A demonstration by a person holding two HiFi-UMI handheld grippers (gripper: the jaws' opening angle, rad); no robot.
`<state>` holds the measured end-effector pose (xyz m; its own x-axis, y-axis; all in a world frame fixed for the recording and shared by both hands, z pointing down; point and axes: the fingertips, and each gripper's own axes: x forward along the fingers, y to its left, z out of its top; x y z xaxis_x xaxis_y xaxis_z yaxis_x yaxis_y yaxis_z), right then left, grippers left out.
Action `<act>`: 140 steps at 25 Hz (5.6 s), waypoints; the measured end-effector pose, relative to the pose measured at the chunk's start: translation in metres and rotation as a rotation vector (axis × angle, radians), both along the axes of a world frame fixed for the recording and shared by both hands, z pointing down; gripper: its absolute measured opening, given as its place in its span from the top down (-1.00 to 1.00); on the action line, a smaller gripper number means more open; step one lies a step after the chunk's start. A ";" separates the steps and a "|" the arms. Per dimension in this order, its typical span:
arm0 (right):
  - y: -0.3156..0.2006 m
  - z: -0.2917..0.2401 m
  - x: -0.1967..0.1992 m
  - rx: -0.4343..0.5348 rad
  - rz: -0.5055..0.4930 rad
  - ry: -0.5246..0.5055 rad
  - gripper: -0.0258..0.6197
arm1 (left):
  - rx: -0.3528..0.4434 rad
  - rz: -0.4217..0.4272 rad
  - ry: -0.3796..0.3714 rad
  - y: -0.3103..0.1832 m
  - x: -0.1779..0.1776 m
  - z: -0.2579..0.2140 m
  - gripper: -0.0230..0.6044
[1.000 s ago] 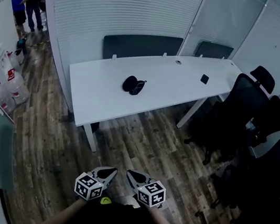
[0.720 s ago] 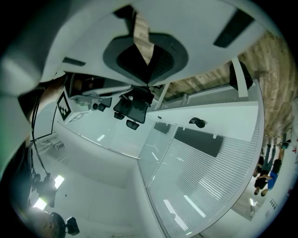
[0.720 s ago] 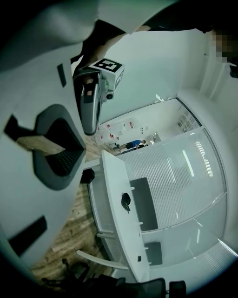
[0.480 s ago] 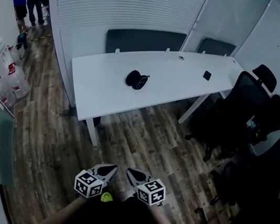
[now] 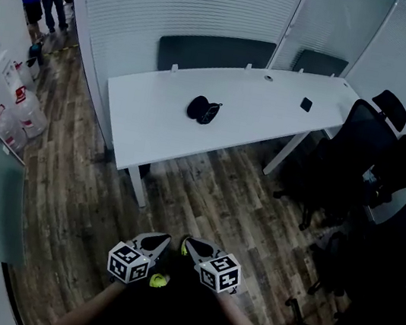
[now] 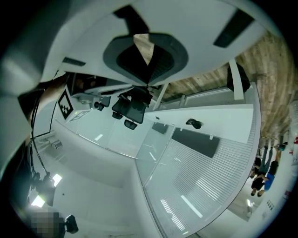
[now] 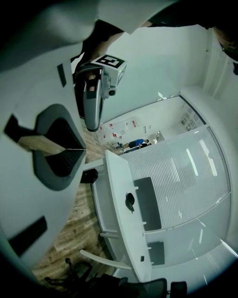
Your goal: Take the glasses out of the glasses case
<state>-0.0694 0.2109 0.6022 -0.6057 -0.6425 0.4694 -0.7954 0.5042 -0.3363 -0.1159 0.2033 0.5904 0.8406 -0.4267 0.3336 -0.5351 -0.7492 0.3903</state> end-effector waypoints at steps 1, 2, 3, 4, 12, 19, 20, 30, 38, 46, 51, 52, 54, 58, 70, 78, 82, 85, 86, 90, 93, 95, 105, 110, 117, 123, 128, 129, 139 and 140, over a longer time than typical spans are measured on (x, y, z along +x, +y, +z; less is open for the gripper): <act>-0.003 0.000 0.000 0.002 -0.002 -0.003 0.86 | 0.002 -0.004 -0.002 -0.002 0.000 0.000 0.90; -0.006 0.000 -0.001 0.003 -0.006 -0.005 0.86 | 0.003 -0.007 -0.004 -0.005 -0.001 0.000 0.89; -0.010 0.000 -0.002 0.003 -0.012 -0.007 0.86 | 0.004 -0.010 -0.006 -0.008 -0.001 0.000 0.90; -0.014 0.001 -0.003 0.003 -0.017 -0.009 0.86 | 0.005 -0.012 -0.009 -0.011 -0.002 0.000 0.89; -0.049 0.003 -0.007 -0.001 -0.075 -0.010 0.86 | -0.002 -0.054 -0.023 -0.042 -0.002 -0.002 0.89; -0.085 0.004 0.008 -0.016 -0.083 -0.021 0.86 | -0.015 -0.069 -0.028 -0.075 0.013 0.004 0.89; -0.092 0.003 0.011 -0.018 -0.086 -0.022 0.86 | -0.020 -0.072 -0.029 -0.081 0.016 0.004 0.90; -0.162 0.003 0.045 -0.029 -0.121 -0.033 0.86 | -0.020 -0.115 -0.026 -0.147 0.051 0.001 0.90; -0.212 0.004 0.069 -0.024 -0.156 -0.046 0.86 | -0.010 -0.154 -0.034 -0.198 0.075 -0.001 0.90; -0.244 0.010 0.093 -0.051 -0.194 -0.050 0.86 | -0.019 -0.177 -0.049 -0.235 0.101 0.001 0.90; -0.256 0.013 0.105 -0.055 -0.205 -0.061 0.86 | -0.014 -0.173 -0.063 -0.249 0.116 0.002 0.90; -0.259 0.013 0.106 -0.054 -0.205 -0.064 0.86 | -0.011 -0.166 -0.067 -0.250 0.118 0.004 0.90; -0.265 0.013 0.109 -0.055 -0.205 -0.068 0.86 | -0.010 -0.158 -0.071 -0.253 0.123 0.004 0.90; -0.273 0.014 0.112 -0.062 -0.207 -0.068 0.86 | -0.013 -0.162 -0.076 -0.258 0.128 0.006 0.90; -0.286 0.014 0.116 -0.088 -0.150 -0.090 0.85 | -0.046 -0.138 -0.078 -0.260 0.135 0.009 0.90; -0.313 0.017 0.127 -0.107 -0.089 -0.075 0.85 | -0.050 -0.097 -0.059 -0.293 0.146 0.013 0.89; -0.338 0.019 0.127 -0.115 -0.070 -0.067 0.85 | -0.032 -0.059 -0.062 -0.317 0.151 0.011 0.90; -0.356 0.021 0.124 -0.127 -0.064 -0.062 0.85 | -0.012 -0.031 -0.073 -0.337 0.153 0.012 0.90; -0.362 0.020 0.122 -0.129 -0.065 -0.058 0.85 | -0.008 -0.031 -0.072 -0.344 0.152 0.012 0.90; -0.390 0.017 0.116 -0.135 -0.057 -0.046 0.85 | 0.005 -0.067 -0.069 -0.375 0.145 0.005 0.90; -0.408 0.016 0.111 -0.144 -0.051 -0.040 0.85 | 0.021 -0.100 -0.085 -0.395 0.138 0.004 0.90; -0.420 0.016 0.109 -0.152 -0.047 -0.029 0.85 | 0.031 -0.098 -0.099 -0.406 0.137 0.004 0.89; -0.469 0.028 0.116 -0.211 0.041 0.031 0.71 | 0.039 -0.052 -0.135 -0.449 0.143 0.011 0.89; -0.485 0.035 0.115 -0.256 0.064 0.045 0.66 | 0.038 -0.065 -0.142 -0.463 0.139 0.015 0.89; -0.500 0.049 0.109 -0.318 0.083 0.079 0.63 | 0.033 -0.059 -0.143 -0.472 0.140 0.022 0.89; -0.512 0.056 0.112 -0.355 0.128 0.118 0.63 | 0.022 -0.059 -0.136 -0.485 0.141 0.027 0.89; -0.518 0.064 0.117 -0.397 0.162 0.149 0.63 | 0.000 -0.044 -0.121 -0.490 0.143 0.032 0.89; -0.519 0.065 0.118 -0.405 0.170 0.157 0.63 | -0.005 -0.041 -0.116 -0.491 0.143 0.033 0.89; -0.529 0.084 0.132 -0.496 0.234 0.237 0.62 | -0.047 0.016 -0.089 -0.490 0.152 0.039 0.89; -0.529 0.085 0.133 -0.503 0.239 0.247 0.62 | -0.051 0.015 -0.082 -0.491 0.153 0.039 0.89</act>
